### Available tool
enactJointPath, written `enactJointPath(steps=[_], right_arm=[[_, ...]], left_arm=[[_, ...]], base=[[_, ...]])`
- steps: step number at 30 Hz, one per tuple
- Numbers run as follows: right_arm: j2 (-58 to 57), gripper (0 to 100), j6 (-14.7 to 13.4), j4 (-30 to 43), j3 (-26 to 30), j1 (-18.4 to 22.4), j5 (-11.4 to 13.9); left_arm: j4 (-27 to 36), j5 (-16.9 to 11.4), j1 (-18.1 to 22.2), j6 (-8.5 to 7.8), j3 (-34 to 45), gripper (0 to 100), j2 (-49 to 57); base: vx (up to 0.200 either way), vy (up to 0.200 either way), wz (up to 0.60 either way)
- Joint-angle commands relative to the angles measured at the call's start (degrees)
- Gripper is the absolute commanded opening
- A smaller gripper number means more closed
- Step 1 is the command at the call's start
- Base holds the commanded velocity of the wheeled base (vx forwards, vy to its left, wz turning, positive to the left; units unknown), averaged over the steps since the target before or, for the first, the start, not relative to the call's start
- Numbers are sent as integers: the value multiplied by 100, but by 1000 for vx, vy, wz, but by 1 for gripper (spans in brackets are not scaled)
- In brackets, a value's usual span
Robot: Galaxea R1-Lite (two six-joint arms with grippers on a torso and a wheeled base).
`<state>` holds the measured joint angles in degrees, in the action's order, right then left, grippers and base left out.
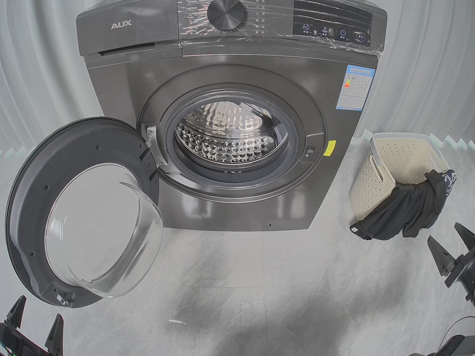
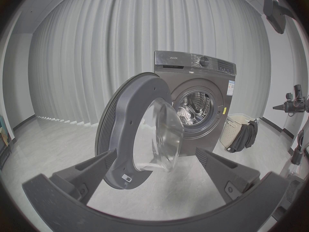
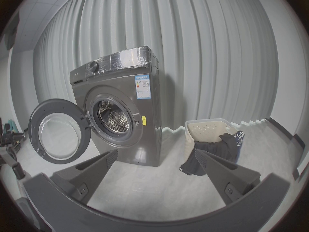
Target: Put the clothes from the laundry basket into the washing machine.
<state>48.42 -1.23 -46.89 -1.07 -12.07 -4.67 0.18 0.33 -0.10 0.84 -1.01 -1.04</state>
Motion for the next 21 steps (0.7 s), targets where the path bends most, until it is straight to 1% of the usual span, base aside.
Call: enactJointPath(steps=[1,2,3,4,7,10,12,15,16,18,19,21], right_arm=[[-2170,100,290,1516,98,556,10],[-2170,100,290,1516,98,556,10],[-2777,100,281,2148,98,715,36],[-2935,100,281,2307,98,723,45],[-3840,100,264,3230,98,697,45],[-4315,100,255,3862,98,697,45],[-4385,100,211,4056,98,741,45],[-4411,100,202,4108,98,811,45],[-4561,100,255,4249,98,1022,107],[-4640,100,273,4311,98,1066,150],[-4842,100,299,4381,90,1163,265],[-4842,100,281,4381,90,1163,265]], left_arm=[[-1,-7,1,-23,101,100,95],[-1,-7,1,-23,101,100,95],[-9,-24,1,-23,101,100,95],[-9,-24,1,-23,101,100,95],[-9,-24,1,-23,92,100,95],[-1,-24,1,-23,101,100,95],[-9,-24,1,-5,101,100,95],[-9,-33,1,-14,92,100,95],[-9,-24,1,-23,92,100,95],[-1,-24,1,-23,101,100,95],[-1,-24,1,-23,101,100,95],[-1,-24,1,-23,101,100,95]], base=[[0,0,0],[0,0,0],[0,0,0],[0,0,0],[0,0,0],[0,0,0],[0,0,0],[0,0,0],[0,0,0],[0,0,0],[0,0,0],[0,0,0]])
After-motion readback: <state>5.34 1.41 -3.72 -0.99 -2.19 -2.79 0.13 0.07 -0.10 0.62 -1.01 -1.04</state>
